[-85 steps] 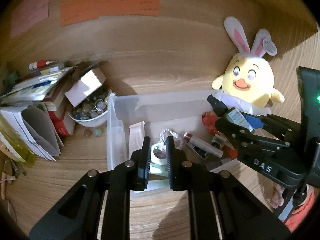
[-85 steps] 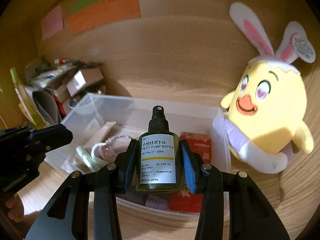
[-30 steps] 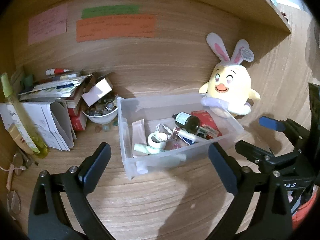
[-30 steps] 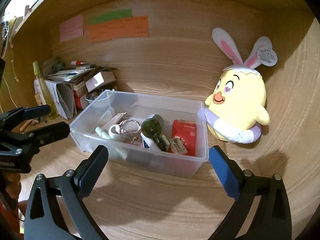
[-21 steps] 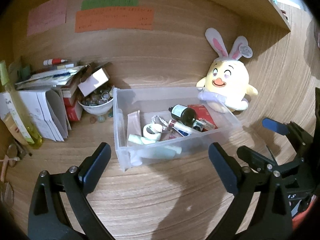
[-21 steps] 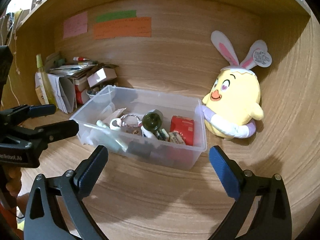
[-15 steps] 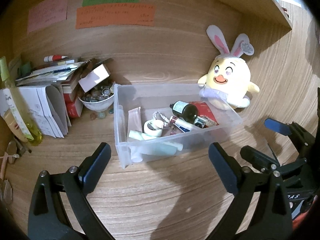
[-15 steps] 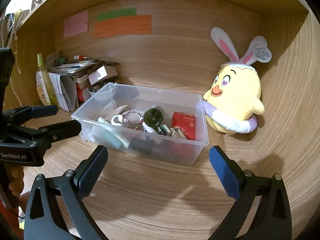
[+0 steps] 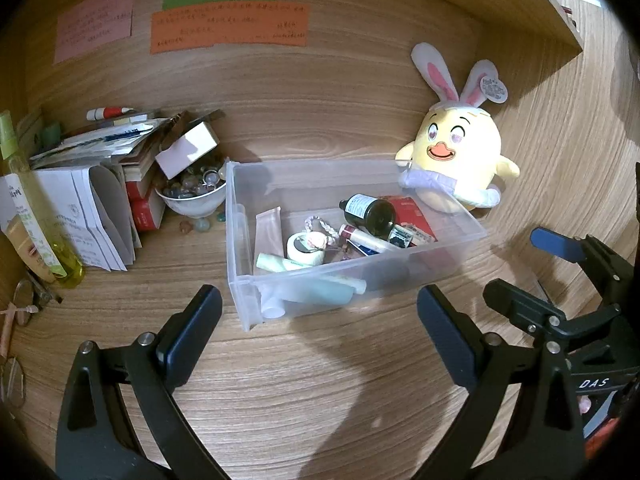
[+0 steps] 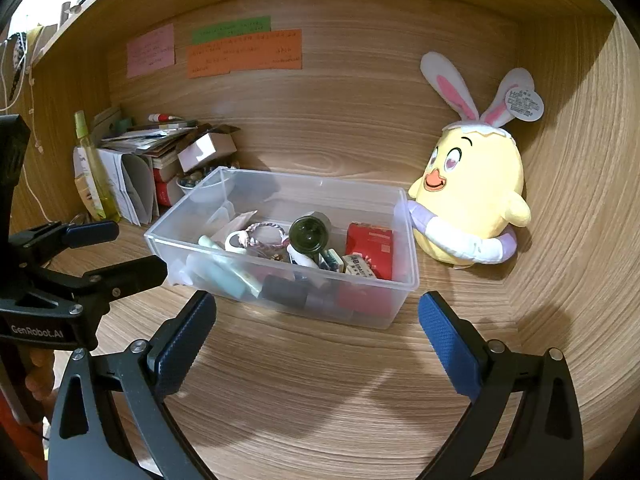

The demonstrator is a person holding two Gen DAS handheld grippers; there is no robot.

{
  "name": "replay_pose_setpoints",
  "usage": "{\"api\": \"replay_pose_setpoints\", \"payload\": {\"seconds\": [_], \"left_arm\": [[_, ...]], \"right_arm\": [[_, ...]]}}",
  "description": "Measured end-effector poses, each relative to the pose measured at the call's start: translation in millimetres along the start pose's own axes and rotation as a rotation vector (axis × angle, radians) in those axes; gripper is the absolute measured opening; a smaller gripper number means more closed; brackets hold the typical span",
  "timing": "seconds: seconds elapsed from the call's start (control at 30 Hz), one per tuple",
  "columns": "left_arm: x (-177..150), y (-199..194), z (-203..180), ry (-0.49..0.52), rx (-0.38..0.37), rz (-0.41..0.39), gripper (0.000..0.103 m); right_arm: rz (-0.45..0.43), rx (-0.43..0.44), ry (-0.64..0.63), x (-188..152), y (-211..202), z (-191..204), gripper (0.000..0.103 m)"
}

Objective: Organize objects

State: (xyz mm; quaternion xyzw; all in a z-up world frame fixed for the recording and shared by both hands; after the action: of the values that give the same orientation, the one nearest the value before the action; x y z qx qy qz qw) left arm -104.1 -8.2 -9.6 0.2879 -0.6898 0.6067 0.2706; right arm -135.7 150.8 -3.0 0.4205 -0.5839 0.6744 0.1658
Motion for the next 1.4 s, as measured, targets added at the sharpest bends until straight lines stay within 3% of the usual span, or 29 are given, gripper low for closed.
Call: {"api": "replay_pose_setpoints", "payload": {"seconds": [1.4], "left_arm": [[-5.1,6.7,-0.6,-0.005,0.005,0.012,0.099]], "right_arm": [[0.024,0.035,0.046,-2.2,7.5,-11.1,0.101]]}}
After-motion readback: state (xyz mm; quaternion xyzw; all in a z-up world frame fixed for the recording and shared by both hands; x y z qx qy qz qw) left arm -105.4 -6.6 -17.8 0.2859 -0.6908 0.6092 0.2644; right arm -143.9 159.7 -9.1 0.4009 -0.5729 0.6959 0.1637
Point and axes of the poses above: each gripper's, at about its wrist camera, not at the fingertips, and y roughly the way its jaws point, z to its left, x to its top, the point moved 2 cm from there along y, roughly the way its jaws point, and after that the axes turned 4 degrees about z, right-handed, at the moved point
